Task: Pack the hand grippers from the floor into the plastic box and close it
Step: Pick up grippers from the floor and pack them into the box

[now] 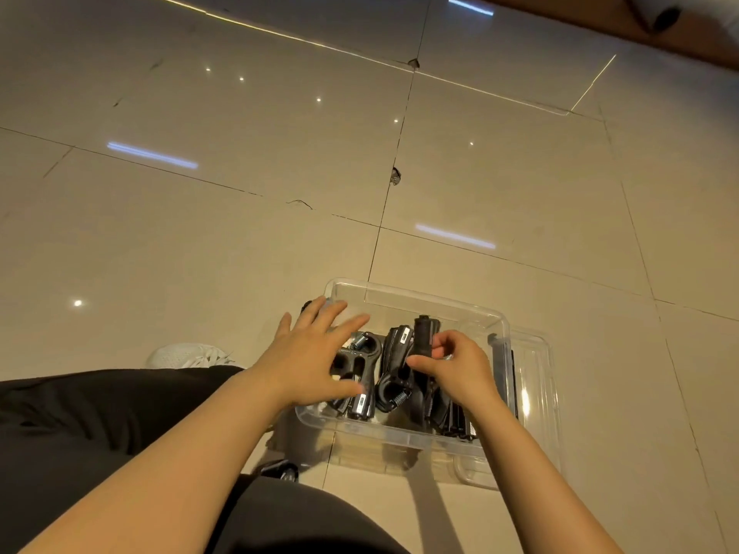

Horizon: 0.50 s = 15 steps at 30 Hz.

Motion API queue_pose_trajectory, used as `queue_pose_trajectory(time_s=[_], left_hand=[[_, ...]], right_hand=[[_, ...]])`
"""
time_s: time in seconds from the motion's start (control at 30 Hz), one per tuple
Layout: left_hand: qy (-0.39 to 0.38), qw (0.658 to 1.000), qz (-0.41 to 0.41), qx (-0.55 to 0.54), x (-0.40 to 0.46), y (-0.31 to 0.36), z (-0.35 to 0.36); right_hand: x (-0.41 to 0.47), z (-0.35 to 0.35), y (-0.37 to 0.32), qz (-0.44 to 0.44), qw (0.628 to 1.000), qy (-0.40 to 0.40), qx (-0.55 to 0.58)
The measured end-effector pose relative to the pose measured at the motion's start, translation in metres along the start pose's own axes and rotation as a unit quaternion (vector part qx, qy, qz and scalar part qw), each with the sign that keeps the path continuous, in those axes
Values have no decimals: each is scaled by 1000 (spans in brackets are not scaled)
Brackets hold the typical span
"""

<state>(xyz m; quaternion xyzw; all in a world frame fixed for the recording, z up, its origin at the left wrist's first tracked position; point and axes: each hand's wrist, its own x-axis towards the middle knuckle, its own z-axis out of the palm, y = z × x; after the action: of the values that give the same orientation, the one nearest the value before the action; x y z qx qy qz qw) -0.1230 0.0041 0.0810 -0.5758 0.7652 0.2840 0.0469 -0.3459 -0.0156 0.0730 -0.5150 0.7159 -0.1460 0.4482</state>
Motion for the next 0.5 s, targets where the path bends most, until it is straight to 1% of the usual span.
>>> queue_pose_trajectory(time_s=[0.03,0.1,0.23,0.37,0.43,0.5], left_hand=[[-27,998,-3,64,0,-7,9],[-63,990,-7,124,0,-17,22],[-98,982,-33,155,-1,-36,32],[-108,980,-44,163,3,-38,34],[-115,979,-36,166,5,-36,35],[-119,976,-31,179,7,-36,37]], right_hand=[[10,4,5,24,1000,10,-8],[28,15,13,54,998,23,-34],[54,48,20,82,989,63,-102],[65,78,26,68,983,96,-139],[67,80,30,48,975,93,-198],[67,75,38,34,954,65,-291]])
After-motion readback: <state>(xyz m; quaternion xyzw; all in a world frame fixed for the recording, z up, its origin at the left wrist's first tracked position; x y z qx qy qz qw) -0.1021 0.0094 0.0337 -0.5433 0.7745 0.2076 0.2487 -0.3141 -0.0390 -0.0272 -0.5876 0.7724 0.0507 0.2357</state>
